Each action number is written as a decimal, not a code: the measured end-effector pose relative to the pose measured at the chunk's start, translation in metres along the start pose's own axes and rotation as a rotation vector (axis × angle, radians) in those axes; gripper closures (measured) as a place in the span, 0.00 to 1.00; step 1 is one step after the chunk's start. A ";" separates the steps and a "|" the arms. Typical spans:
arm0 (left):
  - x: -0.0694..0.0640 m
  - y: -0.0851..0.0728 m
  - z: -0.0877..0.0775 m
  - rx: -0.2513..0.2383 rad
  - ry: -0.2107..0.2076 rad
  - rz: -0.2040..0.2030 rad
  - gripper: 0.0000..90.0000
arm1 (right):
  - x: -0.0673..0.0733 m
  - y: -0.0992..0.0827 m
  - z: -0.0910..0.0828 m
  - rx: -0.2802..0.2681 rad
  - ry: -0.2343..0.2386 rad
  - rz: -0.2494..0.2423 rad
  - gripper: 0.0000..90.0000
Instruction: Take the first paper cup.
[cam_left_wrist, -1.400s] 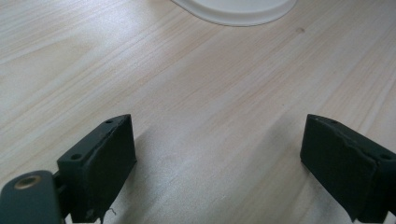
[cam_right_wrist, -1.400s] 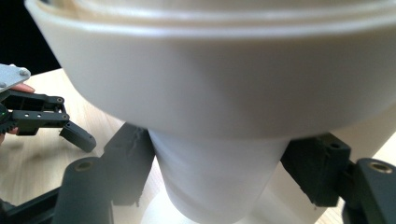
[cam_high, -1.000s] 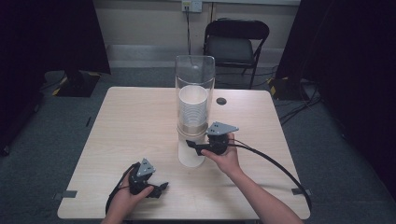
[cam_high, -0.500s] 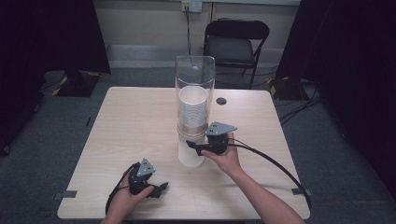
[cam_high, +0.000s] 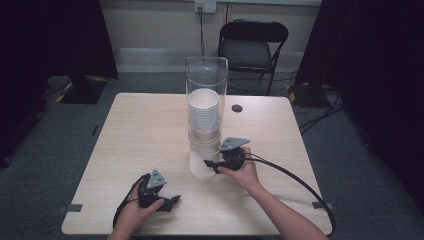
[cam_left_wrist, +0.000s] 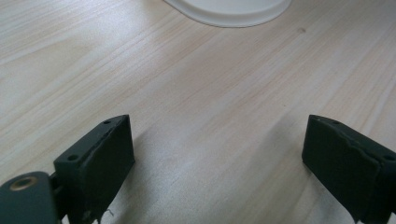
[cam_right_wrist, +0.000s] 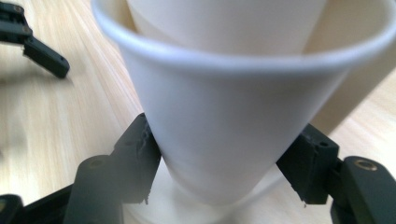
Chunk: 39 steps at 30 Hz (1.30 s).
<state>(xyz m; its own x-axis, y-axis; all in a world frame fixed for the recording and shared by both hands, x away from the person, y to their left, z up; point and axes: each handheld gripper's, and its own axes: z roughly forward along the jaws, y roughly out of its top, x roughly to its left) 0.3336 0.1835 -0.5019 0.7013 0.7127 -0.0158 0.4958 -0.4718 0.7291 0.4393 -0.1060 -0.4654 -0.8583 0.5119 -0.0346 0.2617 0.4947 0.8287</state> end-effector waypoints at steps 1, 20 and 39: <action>0.000 0.000 0.000 0.002 0.000 0.003 0.09 | 0.000 -0.002 -0.002 0.018 0.004 -0.015 0.38; 0.001 0.000 0.000 0.006 0.002 0.009 0.09 | -0.029 -0.069 -0.059 0.022 -0.106 0.078 0.36; 0.001 0.002 0.002 0.007 0.008 0.004 0.06 | -0.060 -0.080 -0.059 0.031 -0.209 0.170 0.24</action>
<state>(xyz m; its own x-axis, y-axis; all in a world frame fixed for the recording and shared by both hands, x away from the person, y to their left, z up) 0.3360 0.1823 -0.5021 0.6995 0.7146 -0.0075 0.4963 -0.4783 0.7245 0.4439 -0.2175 -0.4969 -0.6921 0.7217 -0.0137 0.4106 0.4092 0.8148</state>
